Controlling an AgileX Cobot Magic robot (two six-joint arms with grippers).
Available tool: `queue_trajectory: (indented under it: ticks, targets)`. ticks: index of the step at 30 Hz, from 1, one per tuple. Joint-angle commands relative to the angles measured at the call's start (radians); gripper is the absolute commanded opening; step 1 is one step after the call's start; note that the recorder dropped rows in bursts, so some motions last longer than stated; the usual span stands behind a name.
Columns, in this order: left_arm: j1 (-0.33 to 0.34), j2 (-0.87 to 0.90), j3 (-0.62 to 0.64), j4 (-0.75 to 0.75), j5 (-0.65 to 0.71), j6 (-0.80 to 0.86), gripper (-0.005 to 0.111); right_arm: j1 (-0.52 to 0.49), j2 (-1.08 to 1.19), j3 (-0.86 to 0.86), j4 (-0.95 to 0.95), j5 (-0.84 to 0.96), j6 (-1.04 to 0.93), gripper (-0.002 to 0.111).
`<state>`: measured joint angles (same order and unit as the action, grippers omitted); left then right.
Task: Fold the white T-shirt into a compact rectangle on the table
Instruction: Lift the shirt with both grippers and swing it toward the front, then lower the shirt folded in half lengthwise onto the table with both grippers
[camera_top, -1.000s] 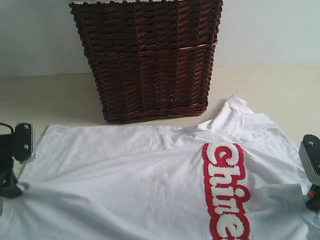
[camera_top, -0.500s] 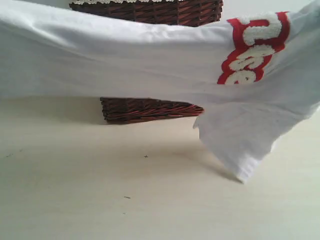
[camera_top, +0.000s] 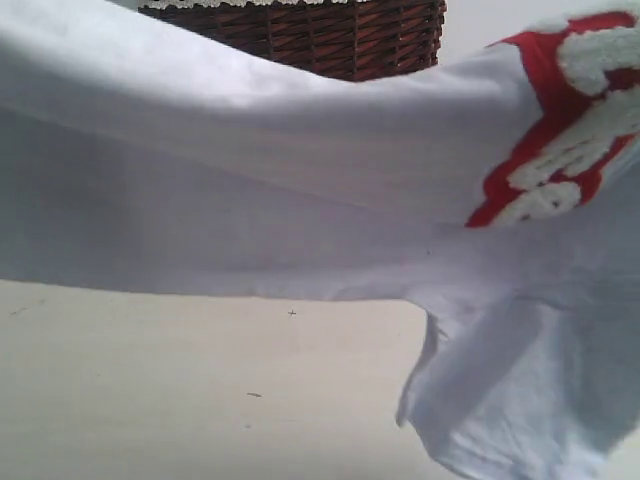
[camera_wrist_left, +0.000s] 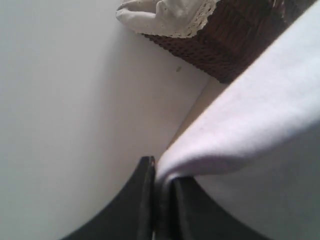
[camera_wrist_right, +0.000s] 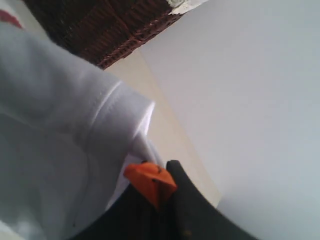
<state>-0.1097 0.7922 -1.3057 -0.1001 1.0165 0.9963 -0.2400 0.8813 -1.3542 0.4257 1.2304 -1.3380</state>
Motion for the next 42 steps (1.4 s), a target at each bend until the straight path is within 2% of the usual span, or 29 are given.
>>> queue_trajectory:
  ticks: [1,3,5,8,12,17,23,29,35,39,42]
  targets:
    - [-0.005,-0.096,-0.008,-0.142,0.147,-0.010,0.000,-0.004,-0.086,-0.006,0.003,-0.009,0.068,0.000]
    - [-0.005,-0.130,0.031,-0.231,0.205,-0.010,0.000,-0.004,-0.122,0.023,0.014,-0.009,0.114,0.000]
    - [-0.005,-0.171,0.104,-0.271,0.205,-0.032,0.000,-0.004,-0.166,0.105,0.022,-0.009,0.123,0.000]
    - [-0.005,-0.256,0.232,-0.284,0.205,-0.147,0.000,-0.004,-0.276,0.258,0.024,-0.009,0.123,0.000]
    - [-0.005,-0.385,0.359,-0.287,0.205,-0.164,0.000,-0.004,-0.452,0.408,0.075,-0.009,0.123,0.000]
    - [-0.005,-0.421,0.518,-0.288,0.205,-0.226,0.000,-0.004,-0.559,0.555,0.094,-0.009,0.140,0.000]
    - [-0.005,-0.454,0.538,-0.362,0.205,-0.267,0.000,-0.004,-0.641,0.531,0.148,-0.009,0.159,0.000]
    - [-0.003,-0.515,0.529,-0.439,0.205,-0.121,0.000,-0.004,-0.741,0.447,0.284,-0.009,0.174,0.000]
    - [-0.003,-0.598,0.494,-0.486,0.205,-0.088,0.000,-0.004,-0.829,0.418,0.325,-0.009,0.302,0.000]
    - [0.004,-0.660,0.492,-0.457,0.205,-0.094,0.000,-0.004,-0.881,0.418,0.293,-0.009,0.321,0.000]
    - [0.011,-0.688,0.511,-0.370,0.205,-0.177,0.000,-0.004,-0.881,0.422,0.221,-0.009,0.333,0.000]
